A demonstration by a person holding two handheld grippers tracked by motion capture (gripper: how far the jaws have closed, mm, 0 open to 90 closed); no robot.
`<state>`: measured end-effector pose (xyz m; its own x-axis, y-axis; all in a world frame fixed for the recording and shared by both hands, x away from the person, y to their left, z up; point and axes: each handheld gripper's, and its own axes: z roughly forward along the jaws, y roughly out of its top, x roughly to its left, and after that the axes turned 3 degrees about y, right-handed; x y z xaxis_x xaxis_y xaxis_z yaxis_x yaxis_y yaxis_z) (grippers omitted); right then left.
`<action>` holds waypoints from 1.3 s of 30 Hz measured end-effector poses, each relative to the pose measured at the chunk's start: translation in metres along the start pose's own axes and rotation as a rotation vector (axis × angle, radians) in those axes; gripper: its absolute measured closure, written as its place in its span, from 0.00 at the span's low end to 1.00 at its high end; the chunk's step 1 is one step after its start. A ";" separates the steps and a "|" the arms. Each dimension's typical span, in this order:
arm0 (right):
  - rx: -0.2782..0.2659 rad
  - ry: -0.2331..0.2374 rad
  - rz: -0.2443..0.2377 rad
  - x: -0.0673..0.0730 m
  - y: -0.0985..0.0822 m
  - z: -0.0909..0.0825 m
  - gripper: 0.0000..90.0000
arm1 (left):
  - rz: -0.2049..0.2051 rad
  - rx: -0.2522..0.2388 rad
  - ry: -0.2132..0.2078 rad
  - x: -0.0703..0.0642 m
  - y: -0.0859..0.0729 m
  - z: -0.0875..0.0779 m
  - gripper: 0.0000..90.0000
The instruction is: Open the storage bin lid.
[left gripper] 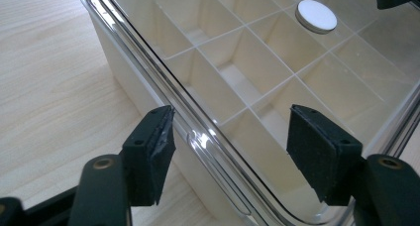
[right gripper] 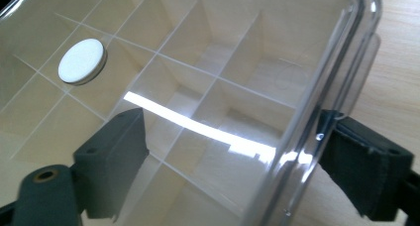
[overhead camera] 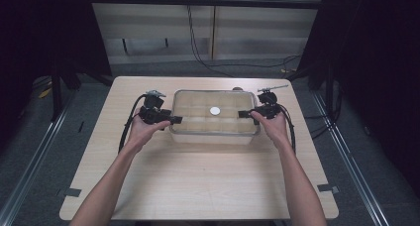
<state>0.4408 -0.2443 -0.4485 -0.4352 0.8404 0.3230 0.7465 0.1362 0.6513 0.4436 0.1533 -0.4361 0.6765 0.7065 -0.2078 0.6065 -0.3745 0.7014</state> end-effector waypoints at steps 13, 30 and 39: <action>-0.010 0.017 0.038 -0.002 0.003 0.008 0.12 | -0.033 0.010 0.023 0.006 0.004 0.007 0.24; -0.110 -0.009 0.049 -0.002 -0.003 0.007 0.21 | -0.042 0.018 -0.036 0.006 0.005 0.017 0.17; -0.126 -0.015 0.052 0.000 -0.004 0.007 0.20 | -0.055 0.011 -0.031 0.007 0.006 0.019 0.18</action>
<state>0.4413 -0.2415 -0.4561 -0.3893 0.8525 0.3488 0.6985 0.0263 0.7151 0.4599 0.1444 -0.4461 0.6545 0.7074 -0.2669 0.6477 -0.3424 0.6806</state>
